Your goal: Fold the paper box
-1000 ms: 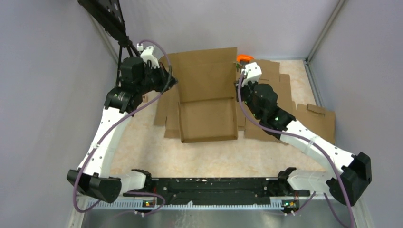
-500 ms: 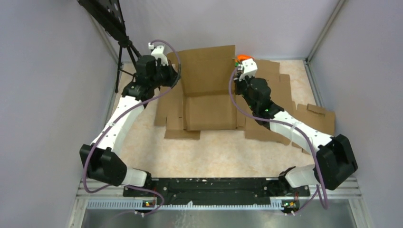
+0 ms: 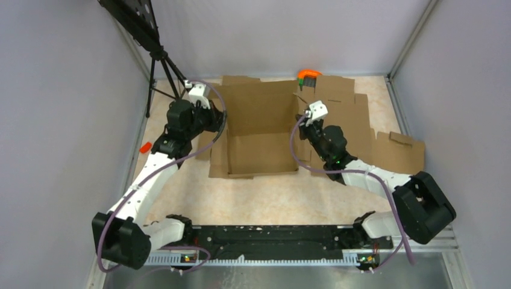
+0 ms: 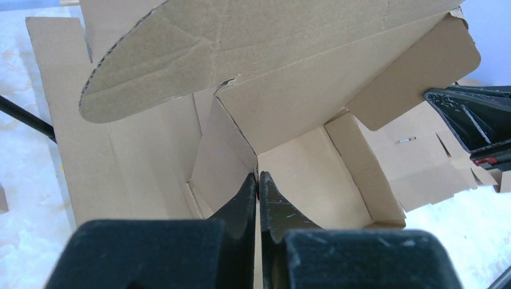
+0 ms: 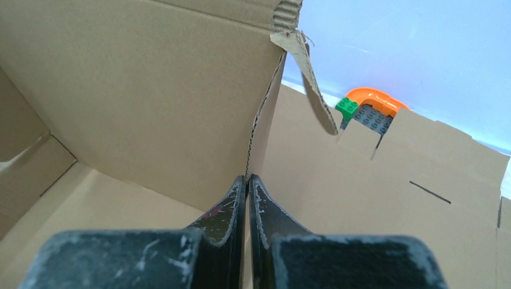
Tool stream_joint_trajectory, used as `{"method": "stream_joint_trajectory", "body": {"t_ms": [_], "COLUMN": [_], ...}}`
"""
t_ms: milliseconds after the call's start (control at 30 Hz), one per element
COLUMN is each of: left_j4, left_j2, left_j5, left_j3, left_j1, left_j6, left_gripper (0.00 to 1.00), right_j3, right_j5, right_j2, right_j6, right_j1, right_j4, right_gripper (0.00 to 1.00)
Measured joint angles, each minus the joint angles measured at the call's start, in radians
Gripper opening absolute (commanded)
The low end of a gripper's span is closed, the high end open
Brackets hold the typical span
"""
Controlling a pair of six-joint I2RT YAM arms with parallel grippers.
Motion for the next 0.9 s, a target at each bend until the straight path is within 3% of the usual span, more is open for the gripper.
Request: {"method": "stream_joint_trajectory", "body": {"t_ms": [333,900], "left_j4": [0.009,-0.044], "left_j2": [-0.127,-0.274], "left_j5": [0.002,-0.082], "left_j3": [-0.110,-0.250], "left_j1": [-0.025,-0.052], "left_j6": [0.013,-0.040], "left_gripper": [0.01,0.01], "right_j3": [-0.190,-0.238], "right_j5": [0.027,0.197], "right_j2": [-0.034,-0.048], "right_j6": [-0.014,-0.010], "right_j1": [0.048,0.222], "right_j4": [0.244,0.278], "right_gripper": [0.00,0.00]}}
